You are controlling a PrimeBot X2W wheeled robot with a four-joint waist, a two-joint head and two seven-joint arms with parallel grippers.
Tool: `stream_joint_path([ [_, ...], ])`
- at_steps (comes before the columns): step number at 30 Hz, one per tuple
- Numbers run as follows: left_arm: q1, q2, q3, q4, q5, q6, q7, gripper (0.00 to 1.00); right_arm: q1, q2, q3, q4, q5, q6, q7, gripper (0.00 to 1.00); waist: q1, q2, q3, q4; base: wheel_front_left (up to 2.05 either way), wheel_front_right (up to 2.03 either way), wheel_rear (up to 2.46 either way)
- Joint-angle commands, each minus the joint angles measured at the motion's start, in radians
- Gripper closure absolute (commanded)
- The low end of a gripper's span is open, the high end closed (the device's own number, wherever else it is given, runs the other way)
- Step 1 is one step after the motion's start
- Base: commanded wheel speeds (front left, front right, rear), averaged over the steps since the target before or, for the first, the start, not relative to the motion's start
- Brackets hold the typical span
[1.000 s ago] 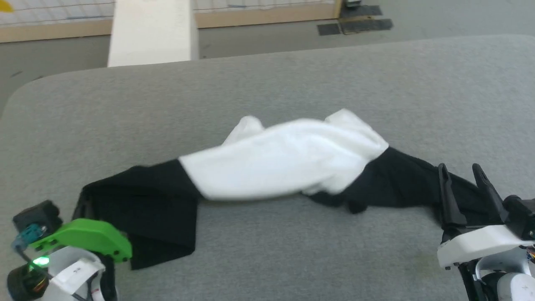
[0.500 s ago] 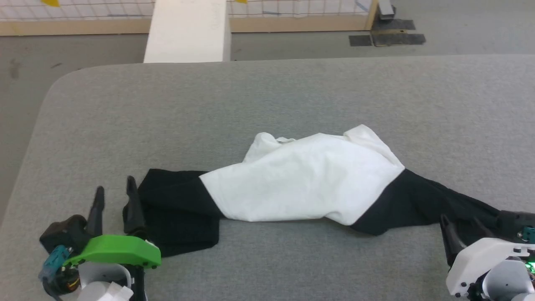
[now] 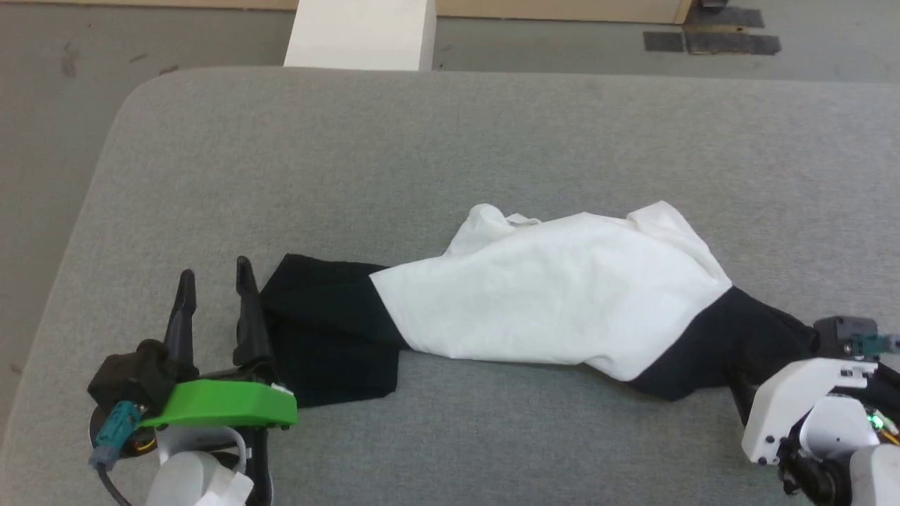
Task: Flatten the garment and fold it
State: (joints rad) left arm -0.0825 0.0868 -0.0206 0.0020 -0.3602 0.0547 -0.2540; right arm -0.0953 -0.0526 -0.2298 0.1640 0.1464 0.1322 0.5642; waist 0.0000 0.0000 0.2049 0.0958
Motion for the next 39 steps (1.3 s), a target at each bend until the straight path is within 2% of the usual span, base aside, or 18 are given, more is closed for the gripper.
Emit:
stream_joint_path([
  [1, -0.016, -0.006, 0.006, 0.006, 0.009, -0.010, -0.008, 0.00, -0.007, 0.002, 0.004, 0.030, -0.008, -0.002, 0.036, 0.57, 0.0000, 0.0000, 0.014, 0.015, 0.00, 0.00, 0.00],
  [2, -0.016, -0.011, 0.007, 0.013, 0.011, -0.017, -0.008, 0.00, -0.008, 0.002, 0.006, 0.038, -0.012, -0.002, 0.056, 0.83, 0.0000, 0.0000, 0.014, 0.018, 0.00, 0.00, 0.00],
  [3, -0.017, -0.014, 0.008, 0.018, 0.014, -0.021, -0.008, 0.00, -0.008, 0.002, 0.001, 0.039, -0.014, -0.002, 0.062, 1.00, 0.0000, 0.0000, 0.014, 0.020, 0.00, 0.00, 0.00],
  [7, -0.015, -0.024, 0.022, 0.035, 0.022, -0.032, -0.008, 0.00, 0.018, 0.002, -0.090, 0.011, -0.030, -0.002, 0.053, 1.00, 0.0000, 0.0000, 0.001, 0.018, 0.00, 0.00, 0.00],
  [15, 0.004, -0.032, 0.046, 0.047, 0.034, -0.045, -0.008, 0.00, 0.099, 0.002, -0.353, -0.134, -0.128, -0.002, 0.062, 1.00, 0.0000, 0.0000, -0.044, -0.024, 0.00, 0.00, 0.00],
  [20, 0.005, -0.034, 0.043, 0.057, 0.040, -0.057, -0.008, 0.00, 0.100, 0.002, -0.442, -0.179, -0.163, -0.002, 0.066, 1.00, 0.0000, 0.0000, -0.061, -0.052, 0.00, 0.00, 0.00],
  [21, 0.005, -0.034, 0.041, 0.059, 0.042, -0.058, -0.008, 0.00, 0.101, 0.002, -0.439, -0.187, -0.163, -0.002, 0.059, 0.24, 0.0000, 0.0000, -0.065, -0.056, 0.00, 0.00, 0.00],
  [22, 0.006, -0.035, 0.040, 0.062, 0.042, -0.059, -0.008, 0.00, 0.104, 0.002, -0.435, -0.191, -0.153, -0.002, 0.057, 0.00, 0.0000, 0.0000, -0.069, -0.059, 0.00, 0.00, 0.00],
  [26, 0.009, -0.035, 0.031, 0.070, 0.043, -0.063, -0.008, 0.00, 0.152, 0.002, -0.362, -0.254, -0.076, -0.002, 0.055, 0.00, 0.0000, 0.0000, -0.081, -0.065, 0.00, 0.00, 0.00],
  [30, 0.015, -0.036, 0.023, 0.073, 0.042, -0.067, -0.008, 0.00, 0.233, 0.002, -0.261, -0.401, 0.032, -0.002, 0.100, 0.00, 0.0000, 0.0000, -0.091, -0.068, 0.00, 0.00, 0.00],
  [33, 0.017, -0.036, 0.017, 0.071, 0.044, -0.067, -0.008, 0.00, 0.271, 0.002, -0.165, -0.561, 0.044, -0.002, 0.110, 0.00, 0.0000, 0.0000, -0.091, -0.070, 0.00, 0.00, 0.00],
  [35, 0.014, -0.036, 0.012, 0.069, 0.045, -0.069, -0.008, 0.00, 0.272, -0.003, -0.098, -0.644, 0.000, -0.002, 0.106, 0.00, 0.0000, 0.0000, -0.089, -0.069, 0.00, 0.00, 0.00],
  [37, 0.010, -0.036, 0.007, 0.061, 0.045, -0.069, -0.008, 0.00, 0.240, -0.029, -0.027, -0.686, -0.026, -0.002, 0.073, 0.00, 0.0000, 0.0000, -0.085, -0.071, 0.00, 0.00, 0.00],
  [39, 0.005, -0.036, -0.003, 0.053, 0.045, -0.071, -0.008, 0.00, 0.192, -0.082, 0.054, -0.674, -0.046, -0.002, 0.028, 0.00, 0.0000, 0.0000, -0.075, -0.071, 0.00, 0.00, 0.00],
])
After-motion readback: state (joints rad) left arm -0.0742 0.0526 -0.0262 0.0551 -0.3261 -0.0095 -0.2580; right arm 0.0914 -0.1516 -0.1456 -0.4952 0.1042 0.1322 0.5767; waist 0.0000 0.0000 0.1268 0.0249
